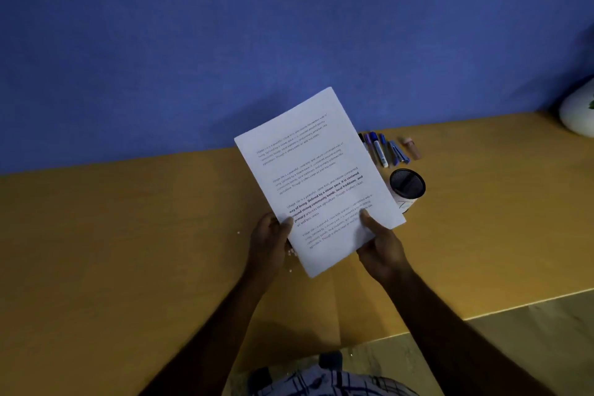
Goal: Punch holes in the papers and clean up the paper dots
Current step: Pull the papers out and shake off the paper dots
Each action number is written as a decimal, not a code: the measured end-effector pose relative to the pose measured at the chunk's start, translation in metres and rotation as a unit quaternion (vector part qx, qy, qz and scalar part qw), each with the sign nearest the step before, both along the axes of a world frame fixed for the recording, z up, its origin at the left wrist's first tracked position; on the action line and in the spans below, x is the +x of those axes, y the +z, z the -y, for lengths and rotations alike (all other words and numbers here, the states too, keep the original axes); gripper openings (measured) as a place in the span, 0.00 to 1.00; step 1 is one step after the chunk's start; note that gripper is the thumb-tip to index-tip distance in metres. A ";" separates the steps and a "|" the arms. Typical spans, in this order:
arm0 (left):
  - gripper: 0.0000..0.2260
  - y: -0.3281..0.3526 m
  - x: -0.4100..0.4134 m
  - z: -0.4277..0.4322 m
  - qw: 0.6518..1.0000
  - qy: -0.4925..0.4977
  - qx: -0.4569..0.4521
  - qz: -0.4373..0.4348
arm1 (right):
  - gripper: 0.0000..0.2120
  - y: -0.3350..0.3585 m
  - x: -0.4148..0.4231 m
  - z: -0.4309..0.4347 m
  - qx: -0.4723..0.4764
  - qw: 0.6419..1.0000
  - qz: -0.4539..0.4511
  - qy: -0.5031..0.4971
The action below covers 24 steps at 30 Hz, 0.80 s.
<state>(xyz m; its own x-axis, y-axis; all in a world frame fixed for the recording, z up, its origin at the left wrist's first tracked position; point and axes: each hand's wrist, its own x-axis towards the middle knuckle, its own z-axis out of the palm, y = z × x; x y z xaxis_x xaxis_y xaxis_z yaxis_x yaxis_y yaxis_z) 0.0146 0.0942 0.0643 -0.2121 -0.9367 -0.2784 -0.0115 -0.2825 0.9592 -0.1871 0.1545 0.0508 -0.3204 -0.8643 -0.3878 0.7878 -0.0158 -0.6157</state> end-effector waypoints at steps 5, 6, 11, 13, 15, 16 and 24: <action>0.05 -0.004 0.013 0.008 0.995 0.003 -0.057 0.079 | 0.23 -0.004 -0.003 -0.006 0.019 0.998 -0.051 0.041; 0.06 -0.004 0.017 0.010 0.995 0.003 -0.059 0.086 | 0.23 -0.004 -0.006 -0.008 0.029 0.996 -0.064 0.052; 0.09 -0.008 0.045 0.018 0.994 -0.017 -0.058 0.089 | 0.20 -0.001 -0.016 -0.010 0.098 0.974 -0.185 0.091; 0.09 -0.009 0.058 0.021 0.993 -0.030 -0.057 0.097 | 0.17 0.001 -0.013 -0.007 0.119 0.942 -0.285 0.130; 0.09 -0.012 0.070 0.022 0.992 -0.036 -0.053 0.107 | 0.12 0.000 -0.004 -0.003 0.111 0.915 -0.352 0.162; 0.08 -0.013 0.077 0.021 0.991 -0.037 -0.053 0.115 | 0.10 -0.002 0.002 -0.001 0.103 0.906 -0.373 0.170; 0.15 -0.032 0.132 0.006 0.969 0.017 -0.091 0.229 | 0.07 -0.031 0.079 0.013 0.096 0.833 -0.507 0.198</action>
<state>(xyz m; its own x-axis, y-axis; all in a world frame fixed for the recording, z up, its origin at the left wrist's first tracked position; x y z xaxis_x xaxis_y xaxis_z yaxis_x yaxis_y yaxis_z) 0.1464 0.0881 0.0324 -0.0741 -0.9834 -0.1655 -0.4410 -0.1165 0.8899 -0.1085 0.1413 0.0202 -0.2714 -0.9337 -0.2336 -0.2194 0.2963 -0.9296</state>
